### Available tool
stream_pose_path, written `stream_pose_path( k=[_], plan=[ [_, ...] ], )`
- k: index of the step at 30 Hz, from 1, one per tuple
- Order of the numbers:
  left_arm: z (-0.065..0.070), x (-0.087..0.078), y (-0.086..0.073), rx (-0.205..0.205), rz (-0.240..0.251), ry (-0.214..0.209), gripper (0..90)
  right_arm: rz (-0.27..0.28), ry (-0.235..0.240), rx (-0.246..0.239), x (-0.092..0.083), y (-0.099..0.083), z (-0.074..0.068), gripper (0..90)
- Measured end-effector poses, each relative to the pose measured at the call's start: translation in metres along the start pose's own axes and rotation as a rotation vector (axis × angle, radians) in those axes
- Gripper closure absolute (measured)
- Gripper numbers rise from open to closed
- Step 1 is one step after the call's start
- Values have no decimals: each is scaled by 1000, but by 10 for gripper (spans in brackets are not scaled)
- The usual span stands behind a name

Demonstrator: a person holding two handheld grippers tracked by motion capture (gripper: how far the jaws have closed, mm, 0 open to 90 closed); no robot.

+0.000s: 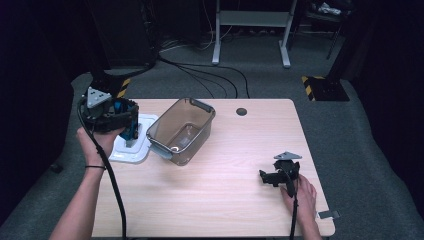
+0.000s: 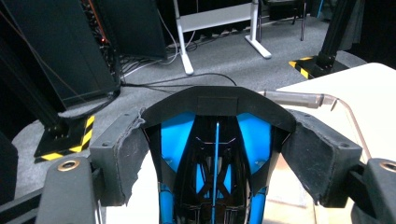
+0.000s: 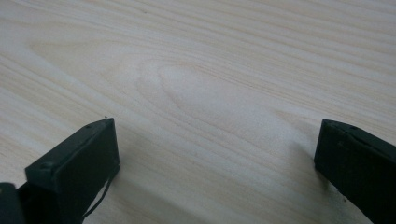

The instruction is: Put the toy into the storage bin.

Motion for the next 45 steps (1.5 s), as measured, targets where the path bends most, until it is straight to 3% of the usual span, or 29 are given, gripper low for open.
stream_pose_path(
  k=[13,35,45],
  plan=[
    [16,24,16,11,7,-42,250,0,3,-2,0,0,0,0],
    [52,59,17,43,-6,-116,250,0,4,-2,0,0,0,0],
    [61,74,12,37,-20,-139,250,1,3,-2,0,0,0,0]
  ],
)
Point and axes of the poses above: each handheld gripper's, and its own axes: x roughly forward along the jaws, y roughly out of its top, z roughly to its right, the point moved 2 cm from there along x, roughly forward along the jaws, and after that the axes turned 4 degrees about -x, right-handed, at the moved point
